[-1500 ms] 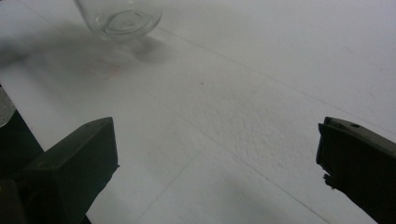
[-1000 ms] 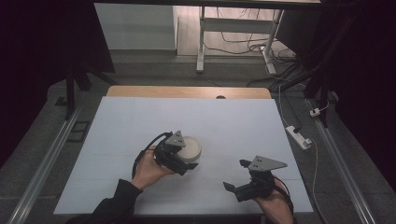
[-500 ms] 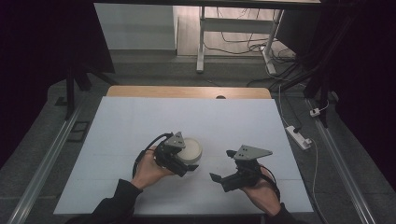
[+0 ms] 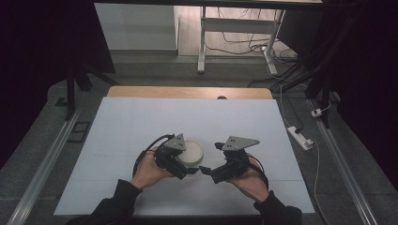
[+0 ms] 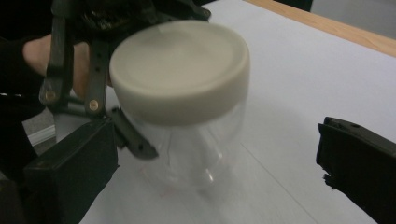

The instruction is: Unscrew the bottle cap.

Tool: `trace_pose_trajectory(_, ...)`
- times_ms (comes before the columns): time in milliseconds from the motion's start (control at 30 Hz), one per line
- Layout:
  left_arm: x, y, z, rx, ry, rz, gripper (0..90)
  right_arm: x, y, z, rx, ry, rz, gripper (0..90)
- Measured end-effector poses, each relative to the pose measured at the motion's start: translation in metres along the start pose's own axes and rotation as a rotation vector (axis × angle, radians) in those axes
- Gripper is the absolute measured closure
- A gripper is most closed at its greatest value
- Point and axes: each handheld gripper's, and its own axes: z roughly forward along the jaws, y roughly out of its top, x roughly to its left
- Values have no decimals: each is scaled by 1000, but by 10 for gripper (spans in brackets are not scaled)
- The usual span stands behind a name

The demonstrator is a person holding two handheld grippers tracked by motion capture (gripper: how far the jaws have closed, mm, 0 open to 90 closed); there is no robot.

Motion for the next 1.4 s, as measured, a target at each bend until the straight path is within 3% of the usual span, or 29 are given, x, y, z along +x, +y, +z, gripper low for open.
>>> trace_pose_trajectory(333,-5,3,0,6,-31,36,69,2,18,26,-16,123,-53,5)
trace_pose_trajectory(467,-6,3,-1,3,-37,42,68,4,19,33,-5,150,-76,39)
trace_pose_trajectory(733,-6,3,-2,2,-61,53,69,6,18,33,-26,171,-105,68)
trace_pose_trajectory(1033,-6,3,-5,-3,-108,87,69,5,19,31,-30,234,-114,70)
trace_pose_trajectory(1133,-10,4,-4,-6,-170,127,69,6,19,31,-27,283,-138,72)
trace_pose_trajectory(1400,-10,3,-4,-24,-242,160,69,2,19,30,-39,393,-181,75)
